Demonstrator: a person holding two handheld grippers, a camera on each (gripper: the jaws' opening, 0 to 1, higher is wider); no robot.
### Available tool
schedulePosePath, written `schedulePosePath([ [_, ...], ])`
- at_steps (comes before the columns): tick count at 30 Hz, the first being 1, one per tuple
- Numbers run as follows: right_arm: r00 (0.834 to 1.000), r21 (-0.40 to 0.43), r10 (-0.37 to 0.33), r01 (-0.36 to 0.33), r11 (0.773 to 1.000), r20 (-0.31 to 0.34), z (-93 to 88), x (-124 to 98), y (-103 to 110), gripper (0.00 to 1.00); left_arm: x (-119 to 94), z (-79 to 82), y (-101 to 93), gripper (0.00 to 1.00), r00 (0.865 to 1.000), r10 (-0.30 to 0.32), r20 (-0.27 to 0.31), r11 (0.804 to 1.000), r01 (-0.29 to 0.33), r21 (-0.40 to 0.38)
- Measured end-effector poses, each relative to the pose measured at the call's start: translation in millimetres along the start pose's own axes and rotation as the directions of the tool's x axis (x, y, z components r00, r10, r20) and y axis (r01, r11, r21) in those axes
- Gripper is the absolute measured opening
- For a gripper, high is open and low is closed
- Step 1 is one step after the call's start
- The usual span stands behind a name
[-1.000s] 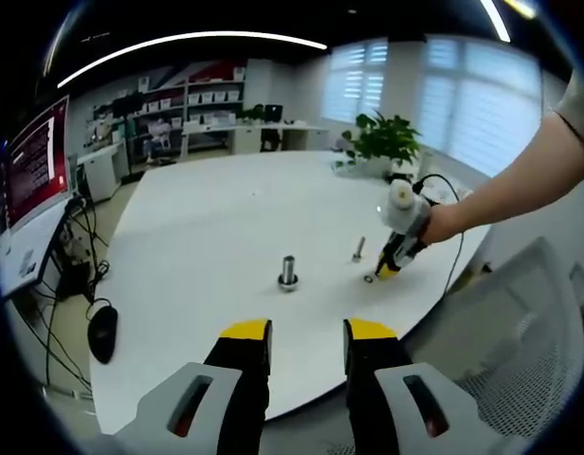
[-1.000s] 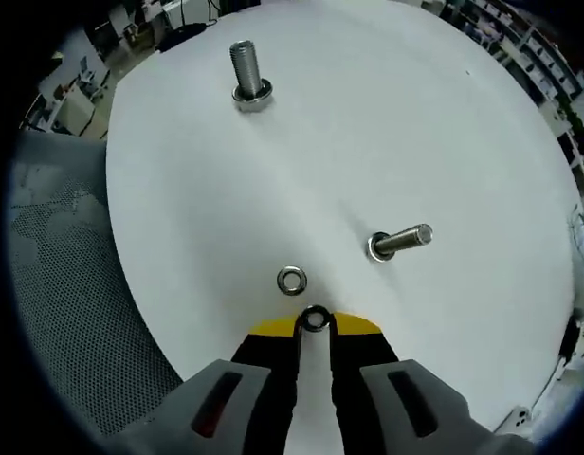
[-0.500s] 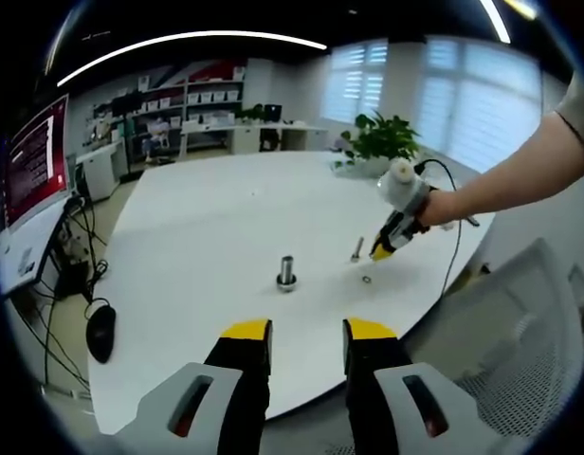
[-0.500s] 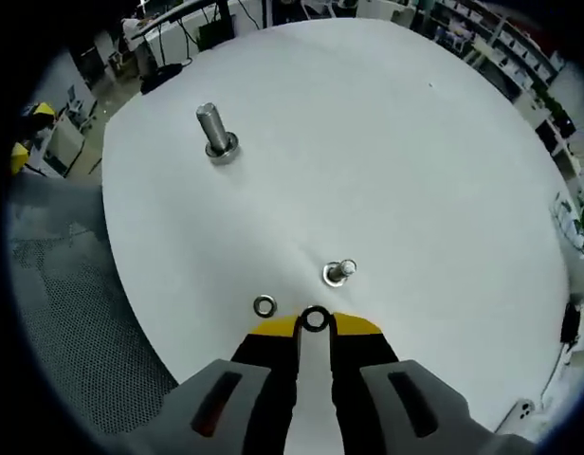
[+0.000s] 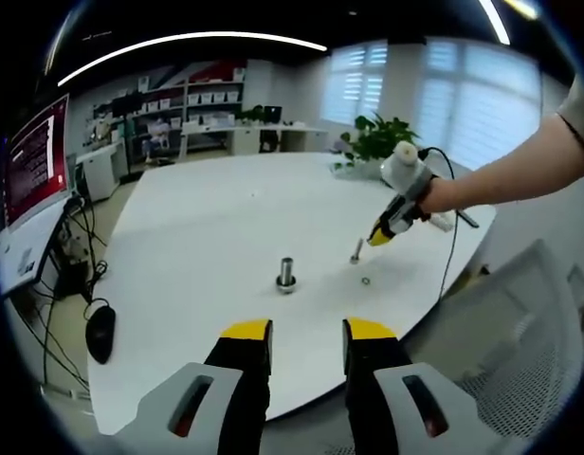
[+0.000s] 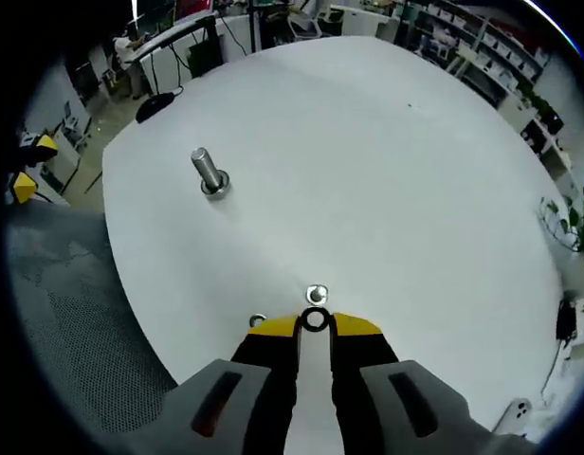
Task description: Place the washer onto the threaded stud by aligning its center hole with the stud, sliding it down to the base, and recovering from edge contact or off-axis alignment until the washer reaches the visible bottom stop.
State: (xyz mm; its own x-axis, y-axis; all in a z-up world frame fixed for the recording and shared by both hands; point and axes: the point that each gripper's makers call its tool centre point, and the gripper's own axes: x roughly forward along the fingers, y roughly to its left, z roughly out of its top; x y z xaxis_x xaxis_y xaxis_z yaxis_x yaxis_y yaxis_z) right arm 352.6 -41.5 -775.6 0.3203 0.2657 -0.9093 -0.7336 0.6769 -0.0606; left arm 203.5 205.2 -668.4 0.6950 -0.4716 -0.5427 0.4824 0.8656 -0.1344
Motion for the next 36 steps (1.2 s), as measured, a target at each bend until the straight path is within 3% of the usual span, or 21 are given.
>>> schedulePosePath([
  [5, 1.000, -0.038, -0.009, 0.009, 0.999, 0.003, 3.3, 0.3, 1.3, 0.14, 0.1, 0.1, -0.3, 0.27, 1.000, -0.002, -0.001, 1.000, 0.002, 0.001],
  [10, 0.999, -0.039, -0.026, 0.027, 0.999, 0.040, 17.8, -1.3, -3.4, 0.14, 0.2, 0.1, 0.0, 0.27, 1.000, -0.002, -0.001, 1.000, 0.002, 0.001],
  [17, 1.000, -0.058, -0.025, 0.025, 0.998, -0.004, 12.8, 8.1, -2.8, 0.14, 0.2, -0.2, 0.0, 0.26, 1.000, -0.002, -0.002, 1.000, 0.002, -0.001],
  [36, 0.999, -0.089, -0.015, 0.011, 0.996, -0.050, 11.3, 24.0, -4.1, 0.14, 0.5, -1.8, 0.7, 0.26, 1.000, 0.002, -0.010, 1.000, -0.002, -0.002],
])
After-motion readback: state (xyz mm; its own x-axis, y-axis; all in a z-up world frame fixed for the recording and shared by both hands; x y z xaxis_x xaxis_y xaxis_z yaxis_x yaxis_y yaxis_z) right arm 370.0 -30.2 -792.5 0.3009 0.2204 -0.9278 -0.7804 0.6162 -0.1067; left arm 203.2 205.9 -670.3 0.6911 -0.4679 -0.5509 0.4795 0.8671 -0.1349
